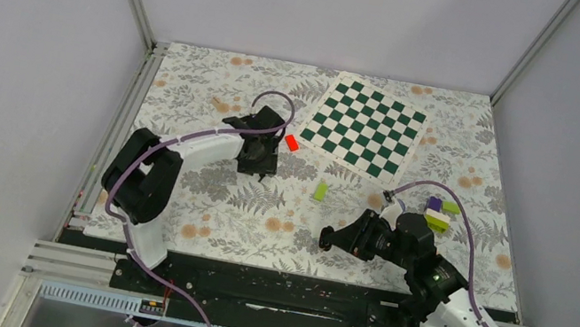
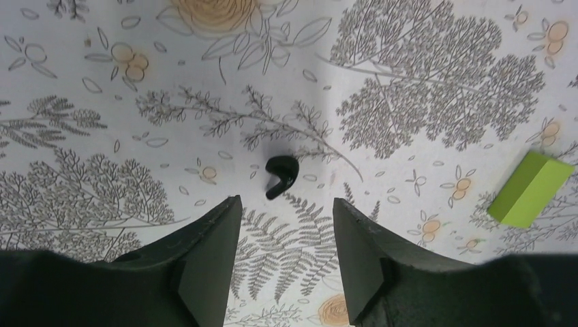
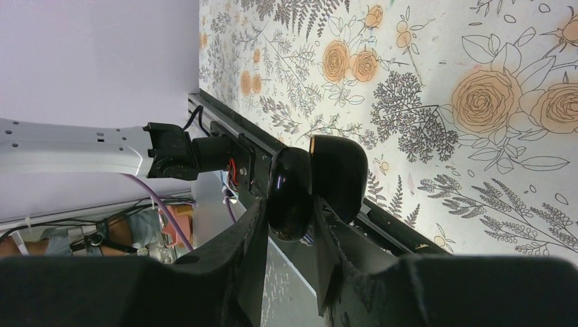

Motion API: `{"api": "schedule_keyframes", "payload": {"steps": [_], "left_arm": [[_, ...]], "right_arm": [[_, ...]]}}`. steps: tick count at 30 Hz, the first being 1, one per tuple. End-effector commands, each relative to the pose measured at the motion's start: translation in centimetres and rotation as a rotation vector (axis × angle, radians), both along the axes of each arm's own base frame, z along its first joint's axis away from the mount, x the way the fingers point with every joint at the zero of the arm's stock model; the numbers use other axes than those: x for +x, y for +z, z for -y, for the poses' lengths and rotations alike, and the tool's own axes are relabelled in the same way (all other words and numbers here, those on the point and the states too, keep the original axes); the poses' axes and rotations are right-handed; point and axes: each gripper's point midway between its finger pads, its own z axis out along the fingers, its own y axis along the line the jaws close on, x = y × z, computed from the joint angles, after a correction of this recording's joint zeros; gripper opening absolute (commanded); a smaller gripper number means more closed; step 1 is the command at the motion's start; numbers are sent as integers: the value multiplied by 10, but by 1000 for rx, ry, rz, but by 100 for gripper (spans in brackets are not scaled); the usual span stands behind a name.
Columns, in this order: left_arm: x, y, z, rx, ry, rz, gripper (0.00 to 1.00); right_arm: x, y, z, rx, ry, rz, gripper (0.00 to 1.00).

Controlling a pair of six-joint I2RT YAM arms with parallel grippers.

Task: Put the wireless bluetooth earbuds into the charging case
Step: Pick up the earbud from the center of the board.

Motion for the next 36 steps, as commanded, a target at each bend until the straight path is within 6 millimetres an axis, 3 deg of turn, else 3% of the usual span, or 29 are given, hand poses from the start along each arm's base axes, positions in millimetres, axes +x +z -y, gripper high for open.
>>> {"api": "schedule_keyframes", "payload": {"steps": [1,9,25,31,36], "left_arm": [[26,6,-2,31,22,47,53],[35,-3,1,39,13,20,46],[31,-22,4,25,10,-27,33],[28,-18,4,15,5,-25,18],[27,-3,3,0,5,-2,9]], "right_arm": [[1,12,-1,21,4,29,0],[3,12,-2,11,5,32,0],[3,12,-2,9,7,30,0],[3,11,-1,11,3,30,0],[4,11,-2,9,2,27,0]]}}
